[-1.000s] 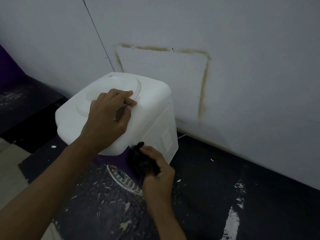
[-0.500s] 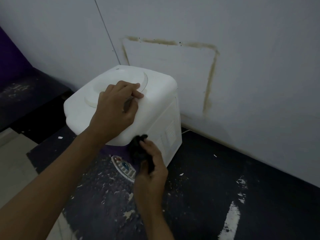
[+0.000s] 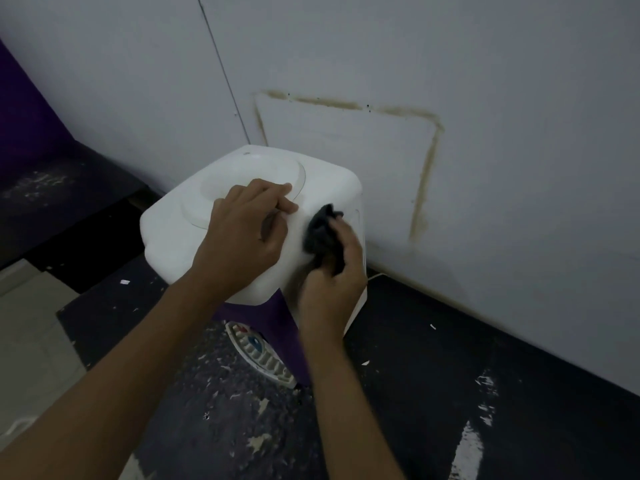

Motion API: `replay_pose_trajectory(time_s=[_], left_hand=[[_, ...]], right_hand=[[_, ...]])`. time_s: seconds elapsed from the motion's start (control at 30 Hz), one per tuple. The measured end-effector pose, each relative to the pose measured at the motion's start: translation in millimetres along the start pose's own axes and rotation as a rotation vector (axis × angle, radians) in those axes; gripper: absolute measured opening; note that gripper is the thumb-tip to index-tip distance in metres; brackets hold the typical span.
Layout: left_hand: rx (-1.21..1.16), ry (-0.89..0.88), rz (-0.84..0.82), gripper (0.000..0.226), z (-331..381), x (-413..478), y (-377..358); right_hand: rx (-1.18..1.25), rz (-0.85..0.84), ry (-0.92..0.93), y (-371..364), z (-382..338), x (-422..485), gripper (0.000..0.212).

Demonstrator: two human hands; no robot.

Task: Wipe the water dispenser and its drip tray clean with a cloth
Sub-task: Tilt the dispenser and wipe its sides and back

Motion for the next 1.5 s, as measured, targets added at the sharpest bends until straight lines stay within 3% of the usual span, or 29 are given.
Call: replay_pose_trajectory(time_s=[0.1,0.17,0.3,0.37,0.47,0.6,0.67,0.77,0.9,1.0,1.13,1.23,1.4,1.5], left_hand=[[-0.025,-0.003,0.002,0.024,0.7,0.1,0.5],[-0.046,0.006,0.012,0.024,-0.4,-0.4,2.3],[-0.111,0.029,0.017,0.028,-3.9,-0.9,3.7],[-0.121,0.027,0.023,0.031,-5.0,-0.2,3.2],[-0.122,0.031,0.030,0.036,-5.8,0.5,2.6],[-0.120,0.037,0.036,0.041,-4.6,1.5,3.1],[-0.121,0.038,0.041,0.042,-3.9,0.9,3.8],[-0.133,0.078,0.036,0.042,-1.1,0.9,4.4],[-0.108,0.102,0.011,0.035,3.2,3.7,4.3],[-0.011,0.083,0.006,0.029,4.6,5.4,0.7],[0.141,0.027,0.003,0.026,13.5,2.2,-3.6],[0.187,0.007,-0.002,0.025,16.4,0.4,-1.9],[0.241,-0.037,-0.007,0.020,20.1,-0.5,-3.5],[0.284,-0.061,-0.008,0.020,21.6,-1.6,-4.7]], right_hand=[[-0.044,-0.140,0.088,7.1,9.1,-57.1,0.054],[-0.027,-0.182,0.036,15.7,15.8,-71.7,0.056],[0.049,-0.032,-0.184,24.2,17.0,-27.7,0.066],[0.053,-0.001,-0.125,16.6,5.6,7.2,0.068],[0.010,-0.096,0.047,-0.7,-11.4,36.0,0.066],[-0.069,-0.185,0.098,2.3,-7.7,-24.5,0.049],[-0.077,-0.223,0.009,12.9,16.2,-51.2,0.048],[-0.096,-0.408,-0.378,18.3,61.3,-71.7,0.043],[-0.091,-0.019,-0.166,28.8,55.2,-103.5,0.064],[-0.003,-0.044,-0.104,17.6,38.9,-94.5,0.057],[-0.154,-0.004,0.188,7.3,35.2,-87.4,0.044],[-0.227,-0.007,0.142,14.8,62.7,-98.9,0.048],[-0.228,-0.023,-0.158,31.2,89.4,-106.7,0.052],[-0.193,-0.001,-0.182,26.3,82.9,-108.8,0.049]])
Point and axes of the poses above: each hand's wrist, its own x-axis towards the middle knuckle, its own y-axis out of the back of the hand, z = x × y, the point moved 4 cm from there along x, towards the middle knuckle, and after that the axes turned 7 degrees about -y, right-handed, at the moved point
